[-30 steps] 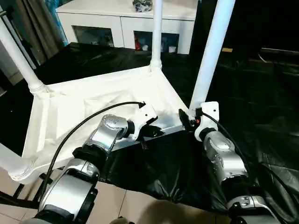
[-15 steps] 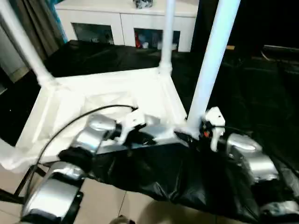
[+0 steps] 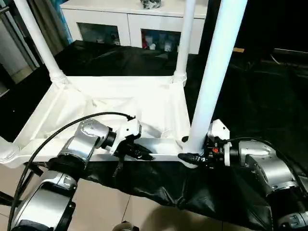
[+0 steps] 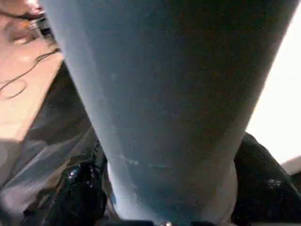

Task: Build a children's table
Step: Rotate leg to tighten

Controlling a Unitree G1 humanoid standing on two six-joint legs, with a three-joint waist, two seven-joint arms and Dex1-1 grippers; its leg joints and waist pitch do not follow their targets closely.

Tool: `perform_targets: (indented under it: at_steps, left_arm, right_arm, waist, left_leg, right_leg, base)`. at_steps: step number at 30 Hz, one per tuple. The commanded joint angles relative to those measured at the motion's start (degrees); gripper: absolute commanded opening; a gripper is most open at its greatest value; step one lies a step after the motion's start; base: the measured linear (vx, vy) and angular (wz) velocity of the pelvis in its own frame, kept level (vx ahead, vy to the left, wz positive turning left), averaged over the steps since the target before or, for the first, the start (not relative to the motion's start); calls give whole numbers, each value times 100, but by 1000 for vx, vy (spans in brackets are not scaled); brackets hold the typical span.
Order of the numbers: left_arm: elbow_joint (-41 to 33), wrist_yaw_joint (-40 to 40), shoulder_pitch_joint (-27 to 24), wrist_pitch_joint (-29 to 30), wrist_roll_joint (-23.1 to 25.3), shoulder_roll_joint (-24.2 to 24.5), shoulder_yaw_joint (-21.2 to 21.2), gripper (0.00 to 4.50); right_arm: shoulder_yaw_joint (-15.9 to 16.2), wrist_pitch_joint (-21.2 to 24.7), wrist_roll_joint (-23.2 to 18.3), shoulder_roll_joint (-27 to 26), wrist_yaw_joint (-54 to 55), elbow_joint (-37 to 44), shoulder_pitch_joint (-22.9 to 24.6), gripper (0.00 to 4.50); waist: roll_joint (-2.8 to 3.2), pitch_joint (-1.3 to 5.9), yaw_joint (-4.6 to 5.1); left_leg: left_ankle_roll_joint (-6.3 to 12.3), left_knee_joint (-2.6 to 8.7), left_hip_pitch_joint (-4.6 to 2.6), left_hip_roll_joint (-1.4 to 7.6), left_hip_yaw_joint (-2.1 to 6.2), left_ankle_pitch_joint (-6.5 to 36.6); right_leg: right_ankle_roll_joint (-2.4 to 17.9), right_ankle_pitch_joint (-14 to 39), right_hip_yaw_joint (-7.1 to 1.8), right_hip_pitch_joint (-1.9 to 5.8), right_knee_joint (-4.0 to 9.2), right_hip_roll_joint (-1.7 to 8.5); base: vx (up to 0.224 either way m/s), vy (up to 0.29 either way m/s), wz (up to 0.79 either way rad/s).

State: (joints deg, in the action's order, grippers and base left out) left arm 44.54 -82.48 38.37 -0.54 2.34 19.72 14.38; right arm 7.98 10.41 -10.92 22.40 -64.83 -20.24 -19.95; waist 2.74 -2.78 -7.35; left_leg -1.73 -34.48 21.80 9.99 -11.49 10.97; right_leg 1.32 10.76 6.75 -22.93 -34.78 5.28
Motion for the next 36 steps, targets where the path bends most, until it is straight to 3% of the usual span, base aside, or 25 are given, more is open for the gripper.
perform_targets:
  at_steps: [1, 3, 6, 7, 8, 10, 12, 13, 15, 16, 22, 28, 32, 36]
  left_arm:
    - [-93, 311, 198, 70, -160, -381, -25, 0]
    - [20, 603, 264, 105, -89, -462, -56, 0]
    - [307, 1406, 452, 222, 39, -727, -173, 0]
    - [355, 1553, 488, 254, 49, -788, -201, 0]
    - [449, 2060, 584, 333, 90, -1036, -252, 0]
    - [470, 2334, 611, 363, 131, -1174, -232, 0]
    - [494, 2627, 616, 374, 201, -1331, -193, 0]
    - [506, 2693, 612, 362, 221, -1378, -182, 0]
    - [561, 2939, 583, 325, 265, -1583, -174, 0]
    - [547, 2947, 570, 335, 249, -1607, -183, 0]
    - [380, 2573, 451, 188, 153, -1492, -161, 0]
    - [201, 1827, 311, 36, 40, -1160, -85, 0]
    - [31, 961, 208, -42, -116, -787, -26, 0]
    - [-42, 507, 180, -60, -172, -570, 2, 0]
  right_arm:
    - [131, 105, -45, -391, 449, 15, 5, 280]
    - [24, 50, 46, -555, 897, -111, -22, 279]
    - [-309, -57, 272, -1025, 2222, -487, -117, 279]
    - [-382, -63, 302, -1122, 2479, -557, -134, 279]
    - [-592, -97, 440, -1469, 3424, -851, -219, 279]
    - [-683, -113, 521, -1666, 3932, -1005, -272, 278]
    - [-734, -149, 593, -1885, 4380, -1141, -329, 278]
    - [-726, -177, 636, -1943, 4488, -1179, -346, 278]
    - [-667, -452, 798, -2210, 4769, -1252, -387, 278]
    - [-651, -518, 813, -2234, 4770, -1244, -388, 333]
    - [-679, -698, 731, -2069, 4419, -1214, -426, 382]
    - [-570, -733, 510, -1546, 3237, -1000, -378, 393]
    - [-333, -714, 345, -878, 1829, -755, -293, 393]
    - [-168, -636, 262, -512, 1003, -567, -228, 393]
  waist:
    - [-92, 374, 7]
    - [-81, 367, 13]
    - [-97, 344, 98]
    - [-110, 343, 117]
    - [-83, 336, 130]
    - [-98, 335, 159]
    - [-81, 350, 148]
    - [-65, 348, 156]
    - [-66, 358, 149]
    - [-61, 346, 150]
    - [-30, 341, 159]
    - [-45, 369, 161]
    - [-54, 395, 125]
    - [-64, 387, 97]
  left_leg:
    - [354, 407, -103, 425, 200, 964]
    - [292, 417, -104, 423, 210, 1043]
    - [72, 443, -134, 393, 228, 1271]
    - [62, 449, -124, 388, 228, 1227]
    - [62, 451, -132, 386, 228, 1263]
    - [-15, 464, -154, 372, 232, 1323]
    - [25, 456, -180, 383, 219, 1235]
    - [61, 457, -147, 374, 219, 1211]
    - [103, 456, -152, 366, 215, 1197]
    - [124, 458, -158, 366, 210, 1252]
    - [129, 489, -156, 380, 233, 1446]
    - [354, 446, -104, 372, 212, 1132]
    - [655, 387, -63, 386, 188, 748]
    - [682, 376, -60, 384, 183, 824]
  right_leg:
    - [1148, 1353, -390, 283, 445, 526]
    - [1112, 1486, -391, 286, 458, 526]
    - [1013, 1875, -396, 267, 521, 550]
    - [965, 1908, -402, 280, 526, 538]
    - [956, 1930, -406, 273, 539, 539]
    - [938, 2023, -408, 264, 551, 537]
    - [960, 1822, -425, 243, 547, 530]
    - [981, 1677, -421, 270, 529, 520]
    - [975, 1568, -420, 281, 518, 513]
    - [962, 1619, -429, 268, 531, 517]
    - [909, 1790, -429, 285, 544, 508]
    - [1083, 1220, -429, 342, 477, 515]
    - [1217, 717, -411, 344, 401, 497]
    - [1225, 934, -397, 336, 407, 489]
  base:
    - [0, 0, 0]
    - [0, 0, 0]
    - [0, 0, 0]
    - [0, 0, 0]
    - [0, 0, 0]
    - [0, 0, 0]
    - [0, 0, 0]
    - [0, 0, 0]
    - [0, 0, 0]
    - [0, 0, 0]
    - [0, 0, 0]
    - [0, 0, 0]
    - [0, 0, 0]
    - [0, 0, 0]
